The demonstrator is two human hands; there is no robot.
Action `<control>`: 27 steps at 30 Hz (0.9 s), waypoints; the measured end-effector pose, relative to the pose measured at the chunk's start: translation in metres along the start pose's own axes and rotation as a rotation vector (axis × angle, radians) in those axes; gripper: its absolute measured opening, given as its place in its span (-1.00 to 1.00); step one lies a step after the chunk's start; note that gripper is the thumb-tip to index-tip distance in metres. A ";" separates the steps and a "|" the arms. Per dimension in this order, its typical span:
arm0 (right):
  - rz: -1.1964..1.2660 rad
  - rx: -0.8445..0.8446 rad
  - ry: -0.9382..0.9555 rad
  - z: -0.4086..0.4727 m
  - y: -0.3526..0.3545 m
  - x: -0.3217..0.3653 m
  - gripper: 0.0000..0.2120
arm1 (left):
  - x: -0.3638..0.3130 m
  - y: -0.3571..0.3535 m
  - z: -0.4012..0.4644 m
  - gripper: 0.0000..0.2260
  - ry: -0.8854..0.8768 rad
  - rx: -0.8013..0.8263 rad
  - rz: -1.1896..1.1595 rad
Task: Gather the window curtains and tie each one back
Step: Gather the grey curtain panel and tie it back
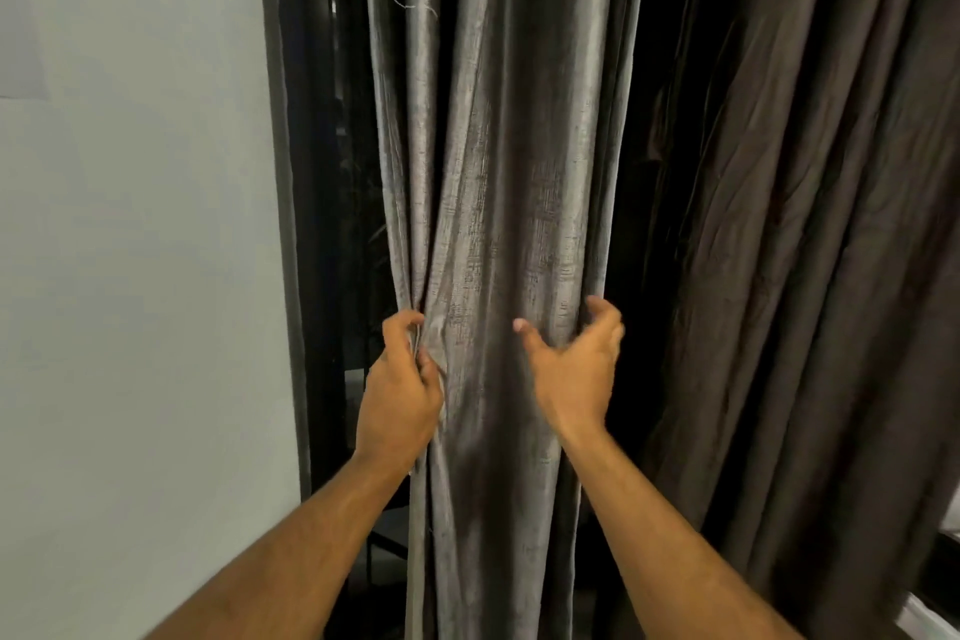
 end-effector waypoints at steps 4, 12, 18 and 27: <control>-0.104 0.202 -0.011 -0.002 -0.028 -0.005 -0.89 | -0.006 -0.023 0.003 -0.77 -0.076 0.054 0.054; 0.107 0.513 0.087 -0.016 -0.057 0.011 -0.79 | -0.020 -0.044 -0.006 -0.44 -0.103 0.122 0.002; 0.308 0.686 -0.047 -0.022 -0.047 0.012 -0.66 | -0.017 -0.044 -0.003 -0.61 -0.098 0.037 0.057; 0.049 0.252 -0.168 0.029 -0.043 -0.038 -0.15 | -0.024 -0.041 -0.015 -0.32 -0.147 0.055 -0.046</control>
Point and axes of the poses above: each hand's wrist, its own z-axis towards the middle knuckle, its own y-axis out of the back of the hand, x = y × z, the point moved 8 cm from there along z, towards the middle knuckle, and after that the axes turned 11 degrees about -z, right-handed, at the moved point
